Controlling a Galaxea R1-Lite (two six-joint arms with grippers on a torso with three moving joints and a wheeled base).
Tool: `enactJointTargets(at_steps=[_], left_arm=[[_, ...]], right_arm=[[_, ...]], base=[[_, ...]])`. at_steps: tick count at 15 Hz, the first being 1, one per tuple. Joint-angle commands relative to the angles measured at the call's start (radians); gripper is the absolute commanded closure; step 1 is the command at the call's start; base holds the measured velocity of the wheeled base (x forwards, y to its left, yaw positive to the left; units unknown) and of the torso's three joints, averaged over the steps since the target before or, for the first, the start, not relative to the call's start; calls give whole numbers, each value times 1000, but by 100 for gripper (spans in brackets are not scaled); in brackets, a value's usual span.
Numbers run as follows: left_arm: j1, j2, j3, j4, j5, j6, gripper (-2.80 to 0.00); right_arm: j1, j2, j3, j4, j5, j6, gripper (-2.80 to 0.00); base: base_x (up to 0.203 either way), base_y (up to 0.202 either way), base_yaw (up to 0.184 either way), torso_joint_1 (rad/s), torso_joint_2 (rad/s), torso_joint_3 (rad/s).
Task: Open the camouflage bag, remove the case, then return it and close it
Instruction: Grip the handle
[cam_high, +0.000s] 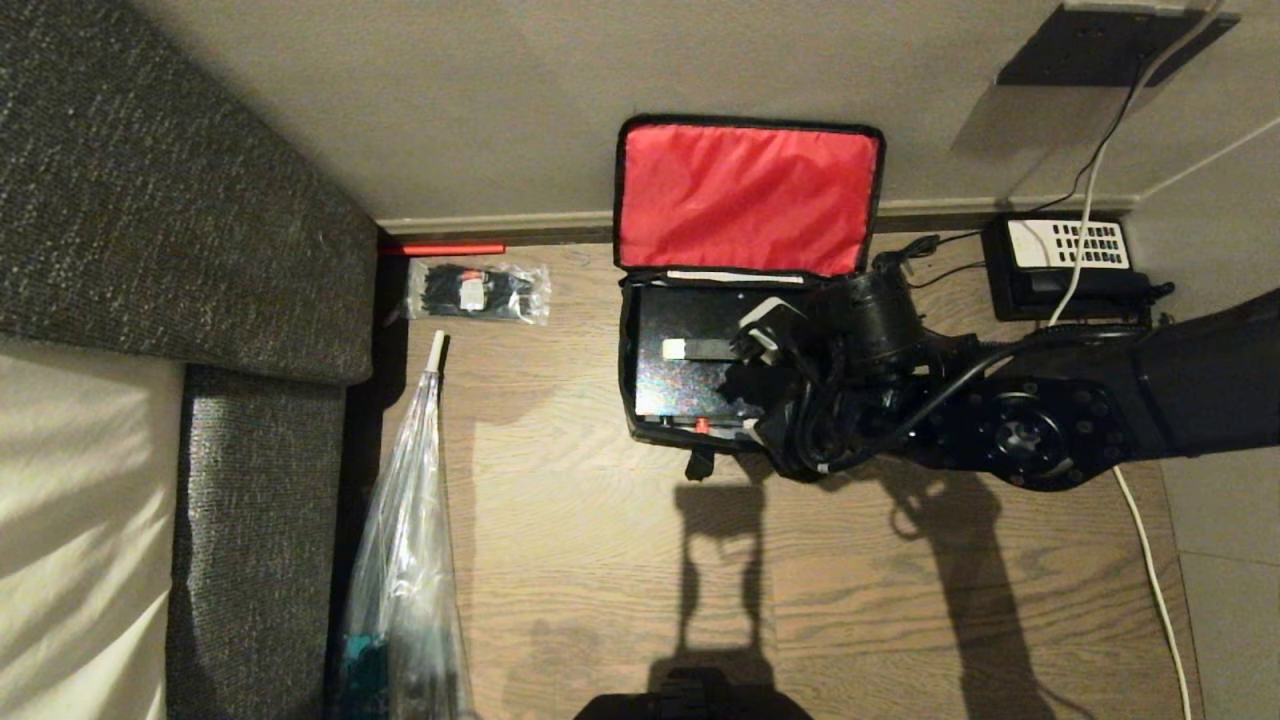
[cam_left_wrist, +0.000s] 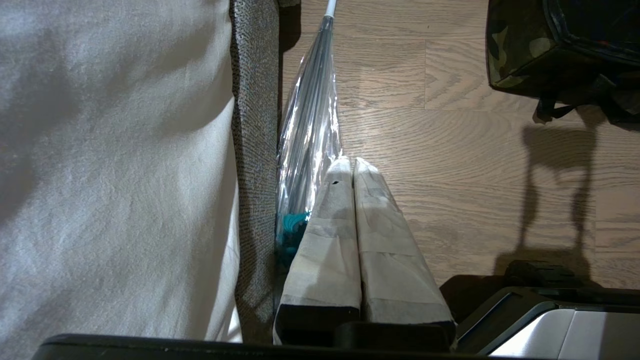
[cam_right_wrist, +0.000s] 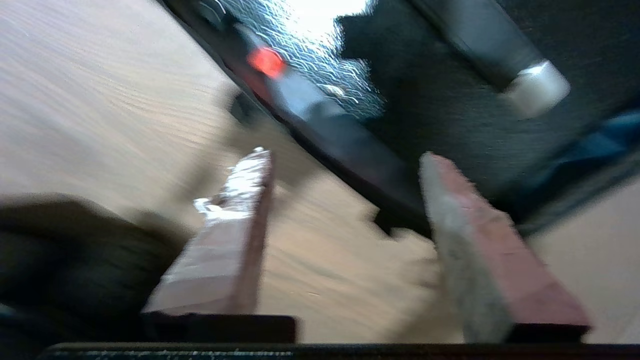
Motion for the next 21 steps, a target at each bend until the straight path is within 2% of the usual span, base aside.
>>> enactJointTargets(at_steps=[1,3,6,7,8,12,17,21], left_arm=[[0,-1,0,0,0,1,0],[0,-2,0,0,0,1,0],[0,-2,0,0,-1,1,0],[0,-2,0,0,0,1,0],[0,-2,0,0,-1,1,0],[0,-1,0,0,0,1,0],[0,-2,0,0,0,1,0],[0,-1,0,0,0,1,0]], right_arm=[[4,8,69,-140,-155,-264,-280],[3,31,95,-317,-229,-520,-280],[3,100,121,-669,-256,-913,-280],[4,139,123,-780,-261,-1012,-280],[11,181,114,-831,-270,-1068,-280],[33,299,90,-973,-290,-1124,-280],[34,376,41,-1035,-319,-1143,-280],[30,445,-73,-1108,-324,-1178,-280]], base=[[0,0,0,0,0,0],[0,0,0,0,0,0],[0,0,0,0,0,0],[0,0,0,0,0,0],[0,0,0,0,0,0],[0,0,0,0,0,0],[0,0,0,0,0,0],[0,0,0,0,0,0]])
